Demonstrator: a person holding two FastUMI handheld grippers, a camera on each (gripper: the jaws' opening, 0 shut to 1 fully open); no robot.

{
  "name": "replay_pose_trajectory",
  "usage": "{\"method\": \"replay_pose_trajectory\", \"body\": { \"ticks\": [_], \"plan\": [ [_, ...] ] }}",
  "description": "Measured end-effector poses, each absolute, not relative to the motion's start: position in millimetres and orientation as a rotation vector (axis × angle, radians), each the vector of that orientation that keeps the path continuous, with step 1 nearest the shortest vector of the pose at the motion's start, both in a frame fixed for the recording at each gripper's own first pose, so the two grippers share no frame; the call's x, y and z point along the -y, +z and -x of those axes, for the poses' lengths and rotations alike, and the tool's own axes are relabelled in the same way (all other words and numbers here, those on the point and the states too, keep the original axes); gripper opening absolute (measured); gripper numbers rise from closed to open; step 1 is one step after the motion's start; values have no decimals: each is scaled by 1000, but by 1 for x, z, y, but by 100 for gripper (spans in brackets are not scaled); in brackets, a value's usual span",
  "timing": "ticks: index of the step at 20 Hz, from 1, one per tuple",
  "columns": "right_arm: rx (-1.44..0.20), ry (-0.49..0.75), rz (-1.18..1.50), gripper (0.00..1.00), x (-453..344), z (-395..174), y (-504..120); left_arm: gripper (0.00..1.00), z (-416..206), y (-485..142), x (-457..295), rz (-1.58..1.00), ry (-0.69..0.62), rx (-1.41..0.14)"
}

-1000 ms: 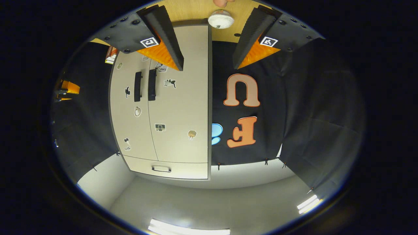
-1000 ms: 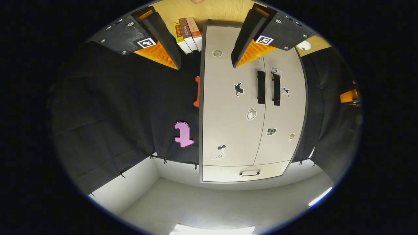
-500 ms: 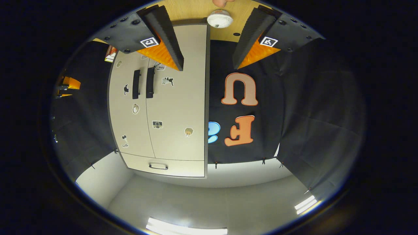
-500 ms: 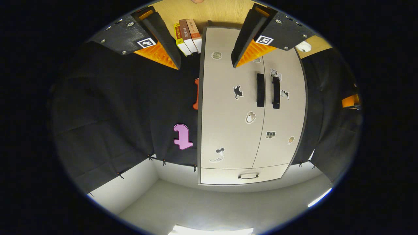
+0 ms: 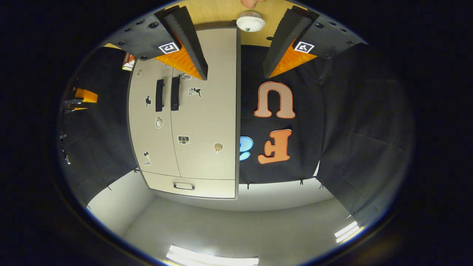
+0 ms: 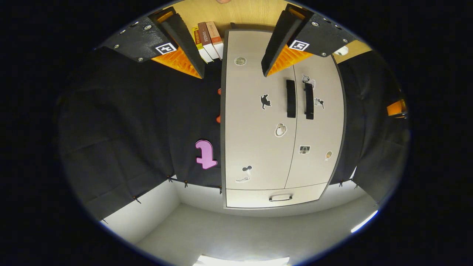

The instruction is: Open the right door of the double-door shoe cabinet with the right hand, and open the left door with the left hand.

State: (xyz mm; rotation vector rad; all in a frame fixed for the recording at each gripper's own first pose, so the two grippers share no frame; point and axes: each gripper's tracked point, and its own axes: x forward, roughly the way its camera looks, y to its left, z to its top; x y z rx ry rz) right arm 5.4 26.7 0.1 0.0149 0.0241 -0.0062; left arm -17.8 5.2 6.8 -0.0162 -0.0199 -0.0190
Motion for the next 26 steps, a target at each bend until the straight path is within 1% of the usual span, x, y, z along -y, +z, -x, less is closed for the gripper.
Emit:
{"method": "replay_pose_trajectory", "body": {
  "ticks": [3, 4, 7, 8, 9, 12, 13, 21, 25, 26],
  "plan": [
    [-32, 10, -30, 95, -43, -15, 0, 95, 22, 7, -9, 4, -23, 25],
    [-38, 19, -36, 95, -50, -19, -1, 96, 21, 6, -11, 2, -22, 23],
    [-46, 71, -40, 95, -78, -34, -1, 96, 24, 4, -19, 2, -2, 21],
    [-48, 84, -38, 95, -89, -39, -1, 95, 24, 3, -20, 5, -4, 22],
    [-49, 96, -36, 95, -98, -45, 0, 97, 24, 0, -21, 9, -3, 20],
    [-66, 128, -39, 95, -128, -63, 1, 95, 25, -2, -24, 4, 1, 13],
    [-71, 138, -39, 94, -137, -69, 1, 96, 25, -3, -25, 3, 2, 12],
    [-106, 135, -6, 95, -188, -137, -6, 97, 26, -14, -48, 8, 29, -3],
    [-166, 187, -49, 95, -213, -165, -18, 96, 27, -12, -59, -7, 51, 9],
    [-168, 181, -56, 95, -215, -174, -19, 96, 27, -11, -61, -10, 57, 13]
  ]
}}
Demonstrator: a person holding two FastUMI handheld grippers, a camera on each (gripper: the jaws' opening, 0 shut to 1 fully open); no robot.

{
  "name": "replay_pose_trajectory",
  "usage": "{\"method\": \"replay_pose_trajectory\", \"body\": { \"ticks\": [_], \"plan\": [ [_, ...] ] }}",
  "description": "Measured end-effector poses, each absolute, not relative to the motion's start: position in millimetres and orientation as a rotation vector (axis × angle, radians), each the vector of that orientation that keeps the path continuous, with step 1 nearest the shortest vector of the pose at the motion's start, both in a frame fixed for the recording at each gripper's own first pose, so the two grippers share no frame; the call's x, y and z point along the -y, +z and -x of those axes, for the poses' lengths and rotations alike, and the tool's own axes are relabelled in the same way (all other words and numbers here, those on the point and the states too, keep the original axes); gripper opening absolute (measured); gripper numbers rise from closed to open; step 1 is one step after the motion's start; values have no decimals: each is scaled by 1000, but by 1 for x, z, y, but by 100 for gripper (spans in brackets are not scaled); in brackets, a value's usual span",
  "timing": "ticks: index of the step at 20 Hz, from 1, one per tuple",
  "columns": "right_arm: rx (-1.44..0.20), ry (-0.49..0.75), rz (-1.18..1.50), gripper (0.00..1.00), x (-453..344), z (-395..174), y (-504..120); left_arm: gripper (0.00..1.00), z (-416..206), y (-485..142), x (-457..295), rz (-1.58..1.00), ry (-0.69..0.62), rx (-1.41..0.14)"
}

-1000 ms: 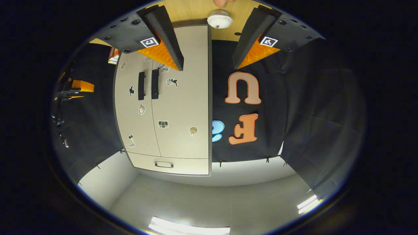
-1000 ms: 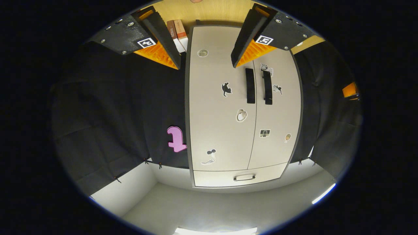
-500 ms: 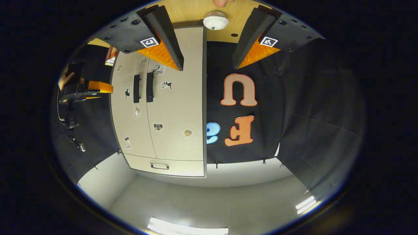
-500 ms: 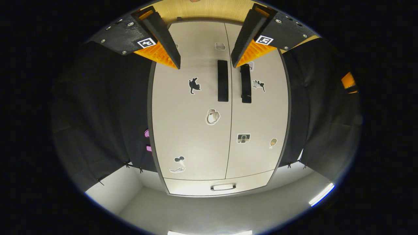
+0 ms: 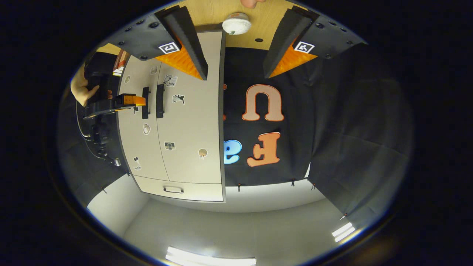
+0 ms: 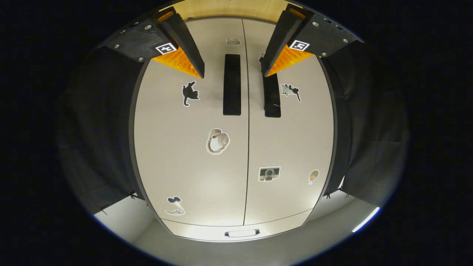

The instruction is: Open the right door of the double-door shoe cabinet with the right hand, and open the left door with the left hand.

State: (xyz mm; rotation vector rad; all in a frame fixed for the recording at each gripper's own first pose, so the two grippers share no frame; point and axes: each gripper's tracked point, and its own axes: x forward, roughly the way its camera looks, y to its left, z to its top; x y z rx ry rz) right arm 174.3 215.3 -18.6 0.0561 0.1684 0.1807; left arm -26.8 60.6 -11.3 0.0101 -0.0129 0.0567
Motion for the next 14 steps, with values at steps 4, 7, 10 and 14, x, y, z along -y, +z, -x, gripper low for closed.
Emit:
{"method": "replay_pose_trajectory", "body": {
  "ticks": [4, 7, 10, 14],
  "plan": [
    [-167, 149, -93, 88, -218, -197, -22, 96, 29, -14, -64, -14, 55, 11],
    [-169, 116, -78, 75, -214, -210, -30, 96, 30, -17, -69, -11, 55, 7],
    [-186, 113, -93, 65, -216, -219, -39, 97, 30, -18, -73, -7, 55, 5],
    [-195, 107, -109, 50, -218, -226, -45, 96, 30, -21, -77, -17, 62, -2]
  ]
}}
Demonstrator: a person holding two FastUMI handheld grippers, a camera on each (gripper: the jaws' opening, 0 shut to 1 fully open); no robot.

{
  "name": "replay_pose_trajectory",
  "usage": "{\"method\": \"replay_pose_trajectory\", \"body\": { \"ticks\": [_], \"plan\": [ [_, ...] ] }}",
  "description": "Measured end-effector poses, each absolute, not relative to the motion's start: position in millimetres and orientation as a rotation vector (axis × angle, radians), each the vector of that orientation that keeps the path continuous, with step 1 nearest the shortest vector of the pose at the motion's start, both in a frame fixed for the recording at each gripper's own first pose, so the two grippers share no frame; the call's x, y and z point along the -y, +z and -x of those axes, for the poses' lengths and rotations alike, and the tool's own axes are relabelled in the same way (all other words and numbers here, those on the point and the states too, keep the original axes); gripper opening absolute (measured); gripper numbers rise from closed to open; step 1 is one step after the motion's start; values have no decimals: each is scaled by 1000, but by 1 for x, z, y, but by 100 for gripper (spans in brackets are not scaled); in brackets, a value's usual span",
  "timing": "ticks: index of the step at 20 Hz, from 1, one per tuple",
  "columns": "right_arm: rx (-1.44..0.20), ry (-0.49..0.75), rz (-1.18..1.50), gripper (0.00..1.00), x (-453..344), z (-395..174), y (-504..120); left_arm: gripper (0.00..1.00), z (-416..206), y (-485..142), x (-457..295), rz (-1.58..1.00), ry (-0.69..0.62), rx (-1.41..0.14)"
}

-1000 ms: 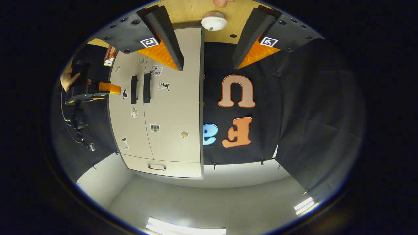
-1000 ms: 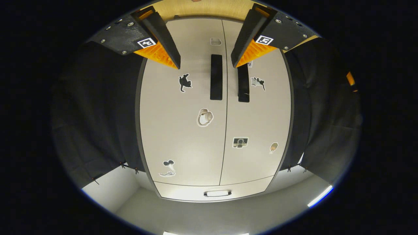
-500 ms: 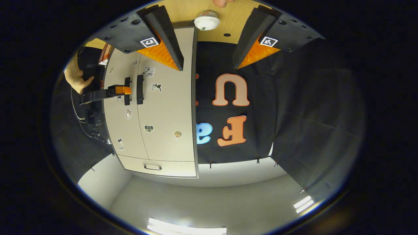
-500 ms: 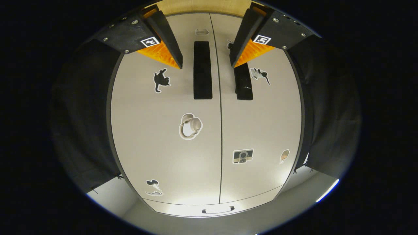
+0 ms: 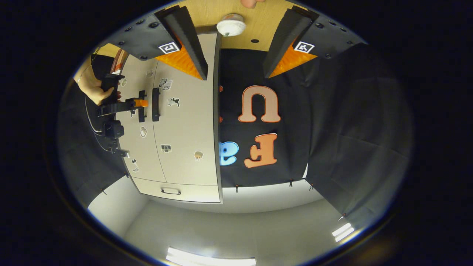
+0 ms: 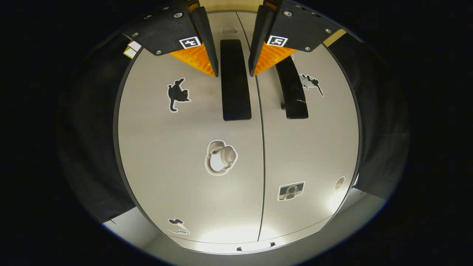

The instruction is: Open the right door of the double-door shoe cabinet with the right hand, and open the left door with the left hand.

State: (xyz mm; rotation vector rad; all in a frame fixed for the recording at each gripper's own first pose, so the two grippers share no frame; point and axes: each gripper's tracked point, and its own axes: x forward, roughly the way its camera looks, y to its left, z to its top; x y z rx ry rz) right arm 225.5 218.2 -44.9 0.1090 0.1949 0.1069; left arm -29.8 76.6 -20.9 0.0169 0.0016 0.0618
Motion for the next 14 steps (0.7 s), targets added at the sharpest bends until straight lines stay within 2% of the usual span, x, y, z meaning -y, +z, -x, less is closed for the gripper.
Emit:
{"method": "replay_pose_trajectory", "body": {
  "ticks": [3, 9, 14],
  "plan": [
    [-199, 91, -123, 38, -217, -227, -47, 96, 29, -25, -77, -10, 64, -11],
    [-169, 119, -85, 24, -215, -223, -48, 96, 26, -27, -77, 21, 61, -19],
    [-153, 173, -85, 20, -214, -211, -45, 96, 28, -25, -70, 21, 53, -20]
  ]
}}
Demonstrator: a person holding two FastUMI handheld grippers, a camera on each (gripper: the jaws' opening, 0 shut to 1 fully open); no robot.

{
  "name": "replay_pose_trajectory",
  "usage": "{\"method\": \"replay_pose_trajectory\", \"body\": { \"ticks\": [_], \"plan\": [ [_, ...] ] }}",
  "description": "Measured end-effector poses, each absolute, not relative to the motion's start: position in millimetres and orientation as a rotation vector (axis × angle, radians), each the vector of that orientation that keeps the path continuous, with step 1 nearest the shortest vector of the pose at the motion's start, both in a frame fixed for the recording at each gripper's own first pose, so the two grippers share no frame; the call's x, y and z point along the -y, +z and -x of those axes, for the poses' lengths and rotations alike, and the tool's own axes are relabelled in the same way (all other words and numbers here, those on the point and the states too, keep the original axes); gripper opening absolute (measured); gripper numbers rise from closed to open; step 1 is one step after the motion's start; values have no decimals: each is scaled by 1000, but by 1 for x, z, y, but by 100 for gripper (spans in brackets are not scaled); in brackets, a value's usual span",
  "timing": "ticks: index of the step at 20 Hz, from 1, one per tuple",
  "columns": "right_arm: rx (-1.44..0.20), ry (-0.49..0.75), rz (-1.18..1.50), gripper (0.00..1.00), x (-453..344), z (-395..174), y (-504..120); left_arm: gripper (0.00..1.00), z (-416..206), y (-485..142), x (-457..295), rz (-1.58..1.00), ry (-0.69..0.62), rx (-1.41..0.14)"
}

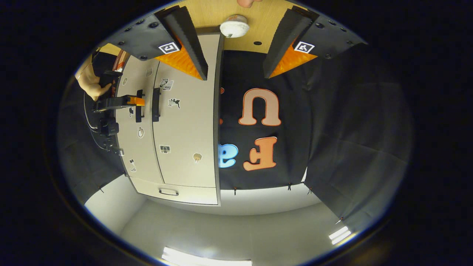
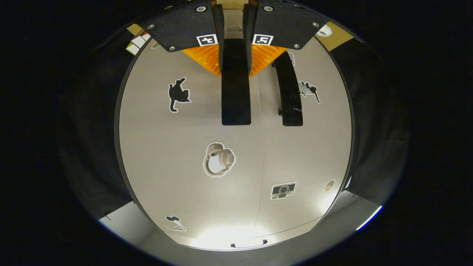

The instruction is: Open the right door of the double-door shoe cabinet with the right hand, and open the left door with the left hand.

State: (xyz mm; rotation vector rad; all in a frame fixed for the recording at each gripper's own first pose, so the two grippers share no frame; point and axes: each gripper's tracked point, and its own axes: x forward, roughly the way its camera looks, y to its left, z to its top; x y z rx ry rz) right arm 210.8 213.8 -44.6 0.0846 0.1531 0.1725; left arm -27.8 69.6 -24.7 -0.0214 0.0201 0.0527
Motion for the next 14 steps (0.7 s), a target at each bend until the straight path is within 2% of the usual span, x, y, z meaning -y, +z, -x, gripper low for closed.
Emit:
{"method": "replay_pose_trajectory", "body": {
  "ticks": [1, 6, 7, 14],
  "plan": [
    [-148, 182, -95, 16, -214, -208, -44, 96, 29, -25, -67, 25, 47, -22],
    [-147, 221, -115, 14, -206, -183, -39, 96, 34, -19, -52, 22, 35, -21],
    [-148, 230, -124, 10, -205, -180, -39, 96, 35, -18, -50, 22, 32, -20],
    [-124, 235, -90, 10, -185, -153, -32, 96, 45, -12, -28, 23, 11, -10]
  ]
}}
